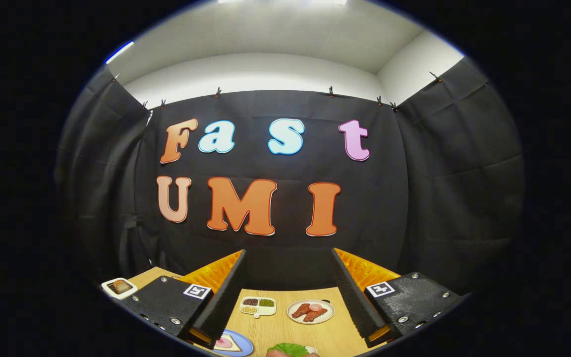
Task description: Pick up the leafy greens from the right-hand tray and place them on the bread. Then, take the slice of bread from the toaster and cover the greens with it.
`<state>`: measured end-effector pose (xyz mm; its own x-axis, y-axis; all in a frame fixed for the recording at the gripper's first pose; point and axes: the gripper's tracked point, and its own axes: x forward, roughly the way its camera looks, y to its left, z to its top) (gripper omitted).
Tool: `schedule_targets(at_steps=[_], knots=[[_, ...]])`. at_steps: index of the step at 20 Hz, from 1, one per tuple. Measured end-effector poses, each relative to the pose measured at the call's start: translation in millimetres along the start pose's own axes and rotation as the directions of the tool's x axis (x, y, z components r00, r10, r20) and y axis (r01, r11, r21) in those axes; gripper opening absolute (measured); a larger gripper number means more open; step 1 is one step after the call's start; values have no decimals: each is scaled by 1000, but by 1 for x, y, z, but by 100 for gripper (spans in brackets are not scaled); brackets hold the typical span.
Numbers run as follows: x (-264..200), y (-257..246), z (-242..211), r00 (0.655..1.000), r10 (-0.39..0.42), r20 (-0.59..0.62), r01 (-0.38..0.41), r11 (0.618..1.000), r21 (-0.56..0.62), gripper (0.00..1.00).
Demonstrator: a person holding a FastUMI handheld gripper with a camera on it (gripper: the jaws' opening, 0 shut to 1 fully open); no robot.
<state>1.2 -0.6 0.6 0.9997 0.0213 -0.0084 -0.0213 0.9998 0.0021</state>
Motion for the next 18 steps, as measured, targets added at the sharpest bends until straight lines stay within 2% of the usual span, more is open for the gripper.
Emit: schedule_targets(at_steps=[5,9,14,18], knots=[[1,-10,-9,999,-31,-17,30,999,-12,98],[5,4,-60,995,32,-93,-33,999,-2,98],[13,3,-101,991,40,-125,-40,999,3,98],[16,2,-145,977,48,-209,-43,999,27,98]])
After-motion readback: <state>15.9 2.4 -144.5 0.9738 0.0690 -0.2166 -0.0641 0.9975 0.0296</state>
